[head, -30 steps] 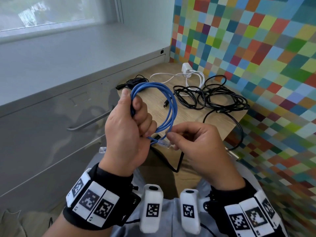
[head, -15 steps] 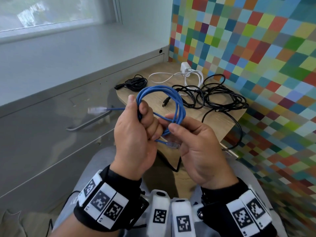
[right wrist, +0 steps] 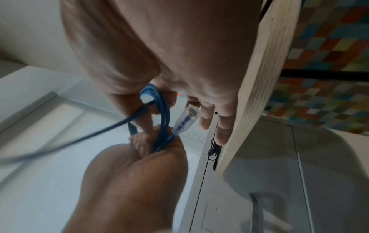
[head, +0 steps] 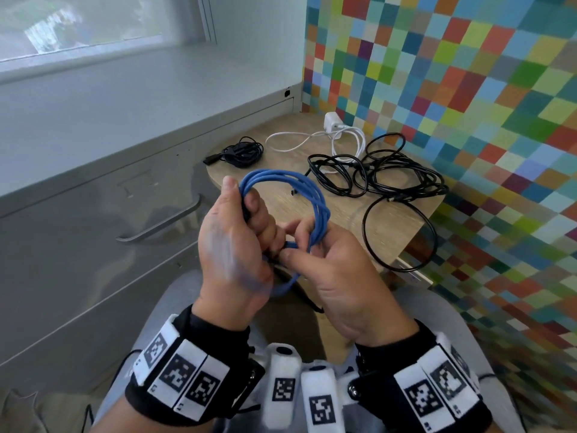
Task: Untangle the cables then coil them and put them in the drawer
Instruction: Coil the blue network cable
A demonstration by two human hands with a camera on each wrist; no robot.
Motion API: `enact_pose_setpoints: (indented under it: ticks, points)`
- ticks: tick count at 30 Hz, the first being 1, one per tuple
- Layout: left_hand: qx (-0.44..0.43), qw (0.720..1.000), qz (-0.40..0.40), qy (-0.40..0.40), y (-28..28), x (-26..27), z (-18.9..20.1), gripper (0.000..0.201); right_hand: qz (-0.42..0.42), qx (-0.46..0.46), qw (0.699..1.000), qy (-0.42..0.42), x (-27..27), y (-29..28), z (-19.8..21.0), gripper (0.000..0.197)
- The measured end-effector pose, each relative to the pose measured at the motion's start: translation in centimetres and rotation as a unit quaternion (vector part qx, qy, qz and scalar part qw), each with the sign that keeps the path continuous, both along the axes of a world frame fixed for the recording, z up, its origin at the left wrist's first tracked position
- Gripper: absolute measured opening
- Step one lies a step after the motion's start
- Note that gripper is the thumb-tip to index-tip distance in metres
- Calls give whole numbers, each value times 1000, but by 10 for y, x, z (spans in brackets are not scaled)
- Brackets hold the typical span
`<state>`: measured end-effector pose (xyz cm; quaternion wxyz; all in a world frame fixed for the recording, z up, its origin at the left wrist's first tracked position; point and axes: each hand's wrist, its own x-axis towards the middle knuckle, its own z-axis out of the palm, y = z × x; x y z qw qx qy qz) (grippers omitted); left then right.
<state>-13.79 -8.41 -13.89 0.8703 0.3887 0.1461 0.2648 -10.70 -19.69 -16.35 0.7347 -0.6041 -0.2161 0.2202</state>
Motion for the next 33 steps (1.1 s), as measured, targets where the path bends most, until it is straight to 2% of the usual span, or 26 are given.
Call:
enact_pose_setpoints:
  ticks: [4, 7, 11, 16, 20, 22, 25, 29, 33]
  points:
    - [70, 997, 24, -38, 9, -2, 4, 49, -58, -64, 994, -66, 6, -10, -2, 24]
    - [103, 992, 12, -69, 13, -3, 2, 44, -78, -75, 992, -70, 10, -14, 2, 20]
    - [89, 992, 7, -93, 17, -2, 4, 35, -62, -77, 994, -49, 11, -18, 1, 14]
    - [76, 992, 5, -105, 15, -4, 5, 33, 15, -58, 998, 0, 2, -11, 0, 26]
    - [67, 990, -11, -123, 7, -4, 3, 28, -29, -55, 998, 2, -1, -1, -6, 9]
    - [48, 990, -34, -129, 8, -4, 1, 26, -71, -57, 996, -19, -1, 0, -7, 11]
    - [77, 990, -49, -106, 10, -2, -5, 26, -136, -68, 985, -78, 4, -1, -9, 17]
    - [249, 968, -31, -9, 13, 1, -14, 29, -190, -30, 977, -92, 13, -8, -5, 22]
    - [237, 969, -73, -3, 12, 1, -14, 32, -227, -23, 969, -99, 22, -17, -5, 23]
